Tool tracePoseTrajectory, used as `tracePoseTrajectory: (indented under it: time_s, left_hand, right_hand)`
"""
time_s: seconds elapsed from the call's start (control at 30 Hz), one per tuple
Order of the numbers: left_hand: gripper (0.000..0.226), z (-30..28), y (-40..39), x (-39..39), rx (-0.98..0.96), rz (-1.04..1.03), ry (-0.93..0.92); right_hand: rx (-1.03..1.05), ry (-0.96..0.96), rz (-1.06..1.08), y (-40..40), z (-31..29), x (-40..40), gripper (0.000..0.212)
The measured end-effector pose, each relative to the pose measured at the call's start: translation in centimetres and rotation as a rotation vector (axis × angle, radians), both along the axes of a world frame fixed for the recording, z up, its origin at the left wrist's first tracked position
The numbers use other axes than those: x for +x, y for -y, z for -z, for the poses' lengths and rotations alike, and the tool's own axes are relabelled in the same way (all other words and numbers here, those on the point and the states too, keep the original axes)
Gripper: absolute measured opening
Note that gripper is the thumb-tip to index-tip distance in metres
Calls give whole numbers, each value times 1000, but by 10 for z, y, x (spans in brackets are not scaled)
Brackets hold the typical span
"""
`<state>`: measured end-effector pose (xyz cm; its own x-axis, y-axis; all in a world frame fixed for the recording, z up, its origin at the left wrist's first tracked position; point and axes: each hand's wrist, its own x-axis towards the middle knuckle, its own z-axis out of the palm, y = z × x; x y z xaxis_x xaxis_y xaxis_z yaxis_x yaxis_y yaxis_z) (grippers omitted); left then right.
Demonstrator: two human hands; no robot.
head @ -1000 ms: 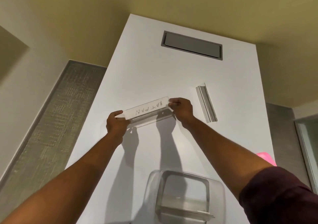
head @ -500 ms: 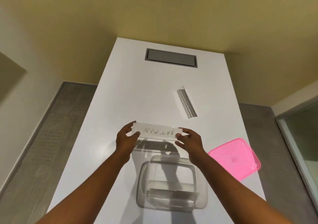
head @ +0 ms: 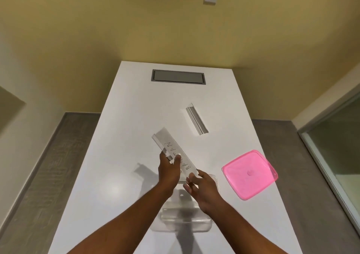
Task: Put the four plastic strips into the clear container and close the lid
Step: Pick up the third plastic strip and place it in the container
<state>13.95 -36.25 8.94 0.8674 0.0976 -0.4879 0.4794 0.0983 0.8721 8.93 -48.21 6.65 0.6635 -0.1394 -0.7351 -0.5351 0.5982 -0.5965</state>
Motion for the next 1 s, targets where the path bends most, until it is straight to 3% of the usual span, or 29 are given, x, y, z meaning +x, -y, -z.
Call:
tracePoseTrajectory:
  time_s: [0.1, 0.2, 0.33, 0.43, 0.5, 0.6, 0.67, 1.0]
  left_hand:
    - [56, -5, -3, 3, 52, 77, 24]
    - [59, -9, -14, 9, 309, 277, 145]
    - [65, -4, -31, 19, 669, 535, 288]
    - [64, 0, -35, 21, 895, 702, 282]
    - [63, 1, -33, 20, 1000, 813, 287]
    - [60, 2, -30, 19, 1054, 895, 334]
    - [58, 3, -30, 17, 1048, 924, 360]
    - [51, 26, -59, -8, 1097, 922, 531]
  right_hand:
    - [-129, 23, -126, 6, -2, -10, 35]
    - [-332, 94, -187, 16, -10, -10, 26]
    - [-970, 432, -244, 31, -18, -3, 43]
    - [-1495, 743, -474, 42, -23, 6, 58]
    - [-1689, 853, -686, 50, -25, 14, 66]
    - [-1772, 905, -977, 61, -22, 23, 68]
    - [-1762, 868, -1041, 68, -17, 23, 63]
    - [-1563, 630, -878, 92, 8, -9, 46]
